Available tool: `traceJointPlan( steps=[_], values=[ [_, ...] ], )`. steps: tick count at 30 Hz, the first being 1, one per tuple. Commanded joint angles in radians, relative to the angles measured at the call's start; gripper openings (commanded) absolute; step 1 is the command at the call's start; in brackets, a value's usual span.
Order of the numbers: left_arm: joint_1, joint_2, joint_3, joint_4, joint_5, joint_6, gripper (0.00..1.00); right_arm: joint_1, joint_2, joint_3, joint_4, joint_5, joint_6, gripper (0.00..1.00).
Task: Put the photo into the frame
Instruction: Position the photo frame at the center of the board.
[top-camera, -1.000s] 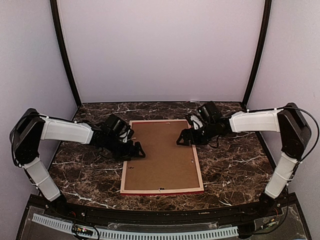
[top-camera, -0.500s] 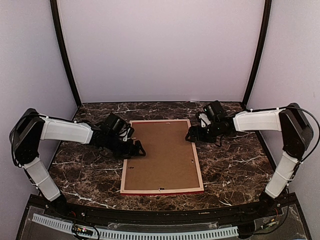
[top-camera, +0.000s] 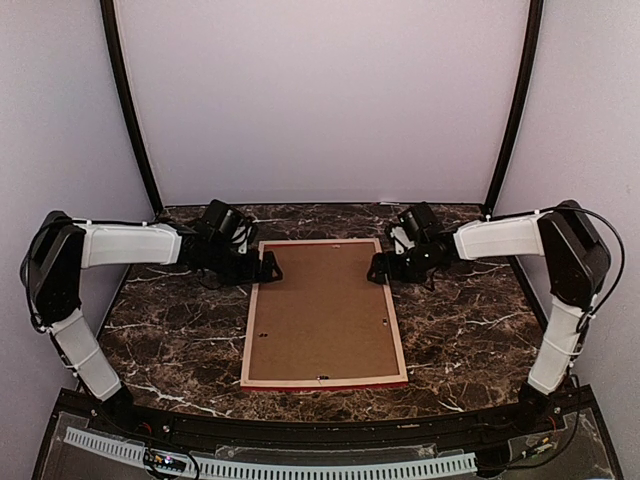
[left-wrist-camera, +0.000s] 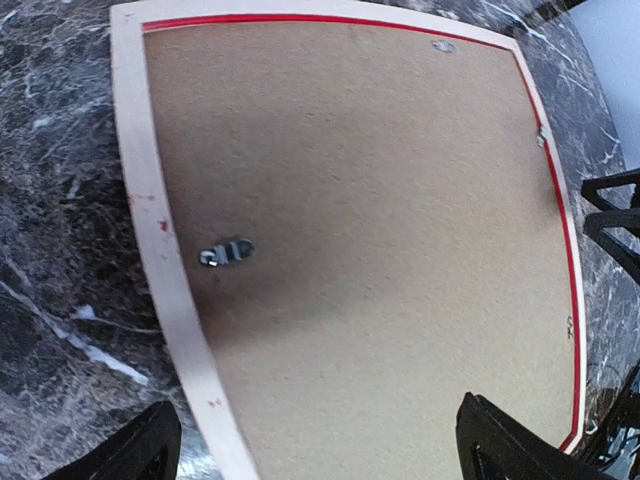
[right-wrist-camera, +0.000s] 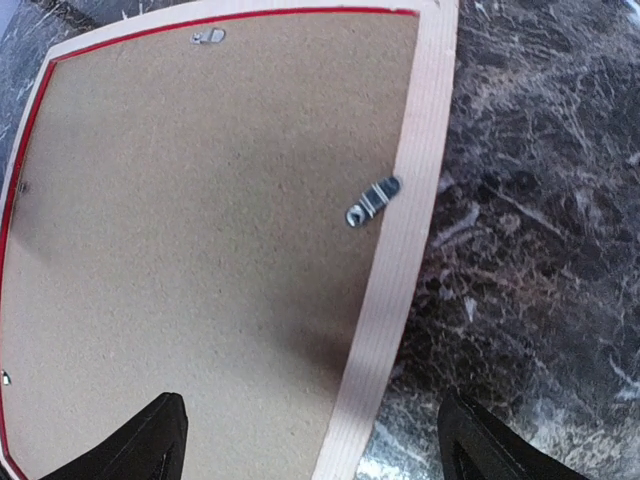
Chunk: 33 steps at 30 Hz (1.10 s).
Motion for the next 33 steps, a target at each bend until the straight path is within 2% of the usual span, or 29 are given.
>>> traceJointPlan(
  steps=[1, 7, 16, 24, 33],
  values=[
    [0.044, 0.059, 0.038, -0.039, 0.009, 0.053, 0.99, -0.011, 0.056, 0.098, 0.041, 0.01, -0.057, 0.88],
    [0.048, 0.13, 0.092, -0.09, -0.077, 0.083, 0.98, -0.017, 0.146, 0.228, 0.014, 0.001, -0.108, 0.88],
    [0.048, 0.163, 0.092, -0.094, -0.093, 0.087, 0.98, -0.024, 0.279, 0.393, -0.04, -0.049, -0.151, 0.87],
    [0.046, 0.176, 0.087, -0.089, -0.087, 0.085, 0.97, -0.026, 0.313, 0.403, -0.067, -0.056, -0.158, 0.86],
    [0.043, 0.178, 0.073, -0.089, -0.094, 0.078, 0.97, -0.026, 0.276, 0.356, -0.096, -0.067, -0.146, 0.84]
  ],
)
